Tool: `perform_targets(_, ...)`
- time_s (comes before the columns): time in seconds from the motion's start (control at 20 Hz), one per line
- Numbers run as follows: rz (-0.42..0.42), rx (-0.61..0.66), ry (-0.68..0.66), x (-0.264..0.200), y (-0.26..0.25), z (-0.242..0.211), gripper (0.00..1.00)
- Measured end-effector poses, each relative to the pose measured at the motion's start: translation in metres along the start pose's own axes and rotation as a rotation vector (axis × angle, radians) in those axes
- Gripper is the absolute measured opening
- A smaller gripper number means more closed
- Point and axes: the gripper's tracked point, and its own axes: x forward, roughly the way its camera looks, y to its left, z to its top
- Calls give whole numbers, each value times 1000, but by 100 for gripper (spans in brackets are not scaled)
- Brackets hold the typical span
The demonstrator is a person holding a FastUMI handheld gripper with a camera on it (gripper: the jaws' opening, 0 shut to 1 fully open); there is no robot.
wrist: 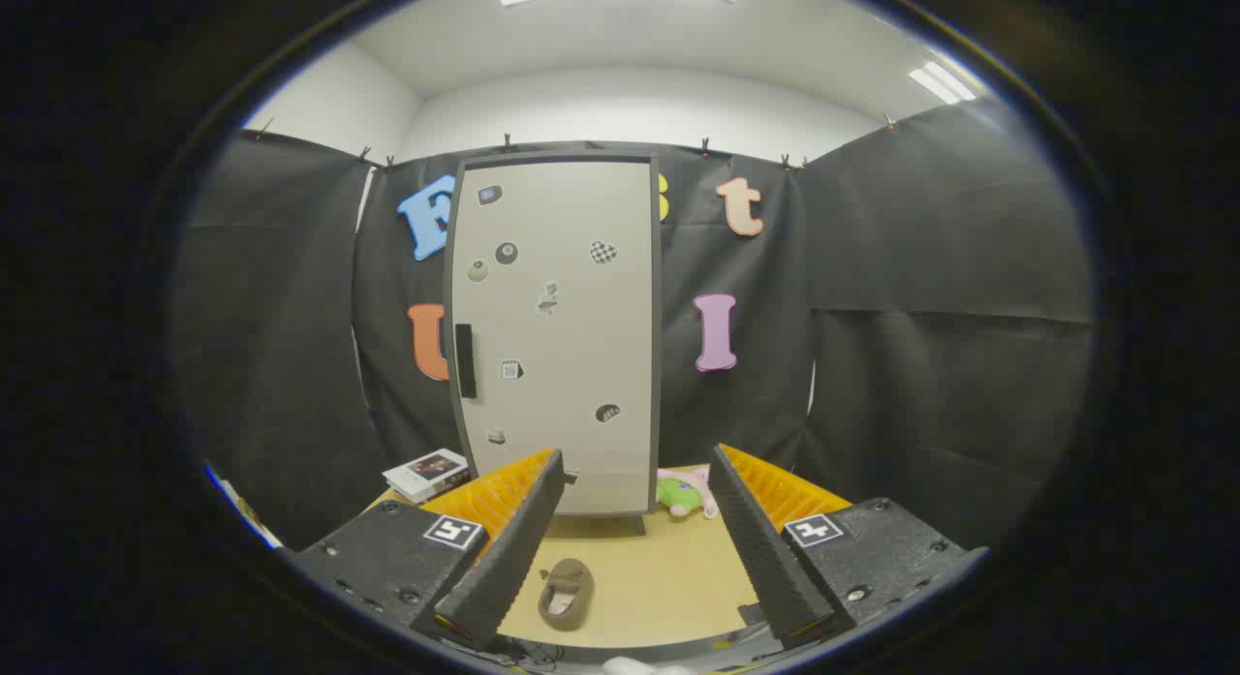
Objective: Open the shoe cabinet door, grab the shoes and put them into the shoe cabinet, then close the shoe cabinet door.
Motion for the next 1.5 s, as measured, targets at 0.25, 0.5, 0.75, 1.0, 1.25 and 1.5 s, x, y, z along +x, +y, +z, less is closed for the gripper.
perform_targets(0.25, 0, -4, -8, 1, 15, 0, 98)
perform_targets(0.5, -11, 2, -4, 0, 20, -3, 98)
perform_targets(0.75, -9, -4, 0, 10, 35, -2, 98)
perform_targets(1.0, 29, 2, 24, 52, 72, -6, 98)
perform_targets(1.25, 110, 13, 37, 112, 123, -7, 98)
perform_targets(1.5, 183, 6, 36, 184, 176, -5, 99)
